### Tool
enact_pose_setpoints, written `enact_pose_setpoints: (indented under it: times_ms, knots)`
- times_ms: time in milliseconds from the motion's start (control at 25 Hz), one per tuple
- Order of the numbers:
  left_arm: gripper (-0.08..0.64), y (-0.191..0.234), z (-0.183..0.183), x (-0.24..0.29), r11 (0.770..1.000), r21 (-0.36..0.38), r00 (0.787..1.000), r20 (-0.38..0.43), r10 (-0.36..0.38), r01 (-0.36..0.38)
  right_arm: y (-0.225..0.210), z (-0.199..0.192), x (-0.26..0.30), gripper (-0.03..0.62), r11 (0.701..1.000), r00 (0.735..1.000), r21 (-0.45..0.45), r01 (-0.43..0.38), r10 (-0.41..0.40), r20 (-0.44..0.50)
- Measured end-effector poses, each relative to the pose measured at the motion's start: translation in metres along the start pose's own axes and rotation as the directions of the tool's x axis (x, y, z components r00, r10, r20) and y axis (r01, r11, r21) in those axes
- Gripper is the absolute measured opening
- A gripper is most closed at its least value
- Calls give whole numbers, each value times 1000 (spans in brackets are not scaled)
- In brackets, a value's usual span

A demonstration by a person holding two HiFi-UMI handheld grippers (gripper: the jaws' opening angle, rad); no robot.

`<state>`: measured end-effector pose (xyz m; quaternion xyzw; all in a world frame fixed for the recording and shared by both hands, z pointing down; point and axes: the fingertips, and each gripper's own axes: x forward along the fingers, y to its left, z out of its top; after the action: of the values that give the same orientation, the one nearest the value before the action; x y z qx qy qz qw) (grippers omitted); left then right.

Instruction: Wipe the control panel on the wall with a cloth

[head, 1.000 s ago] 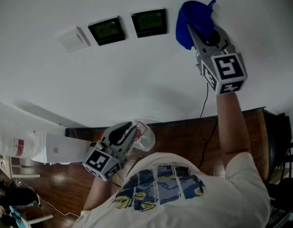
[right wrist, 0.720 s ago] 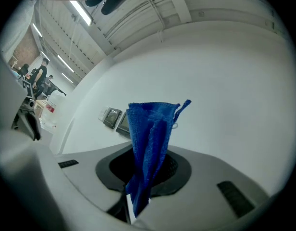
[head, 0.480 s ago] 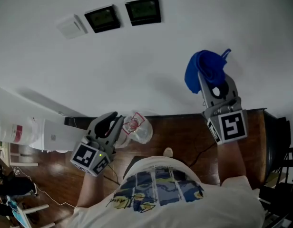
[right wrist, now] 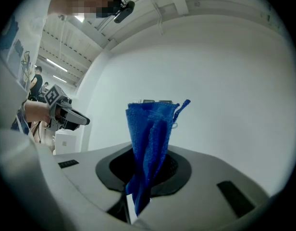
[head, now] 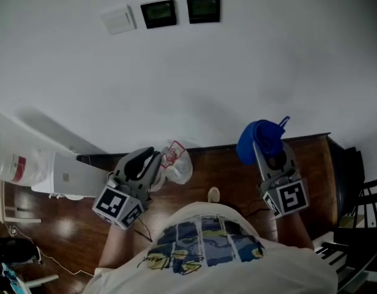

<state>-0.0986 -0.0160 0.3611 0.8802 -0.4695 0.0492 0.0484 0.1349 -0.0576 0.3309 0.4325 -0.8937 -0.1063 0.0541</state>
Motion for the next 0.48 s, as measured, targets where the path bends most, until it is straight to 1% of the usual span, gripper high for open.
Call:
enact_pose_setpoints:
  times_ms: [120,200,360,480]
  knots:
    - [72,-9,-9,-33,1000,6,1000,1,-9,9,34,8,-23,75,999,1000,31,11,-11,-7]
    - [72,-13,-15,-51,1000,10,1000,9,-7,7,52,13,-39,75,999,1000,26,24,-23,-9]
    - [72,-21,-30,-80,1000,-8,1000,19,3,-2,71,18,-67,74,997,998,47,59,-59,0]
    - [72,-28,-36,-98,1000,-10,1000,15,2,-1,80,23,-84,74,997,998,37,66,-67,18]
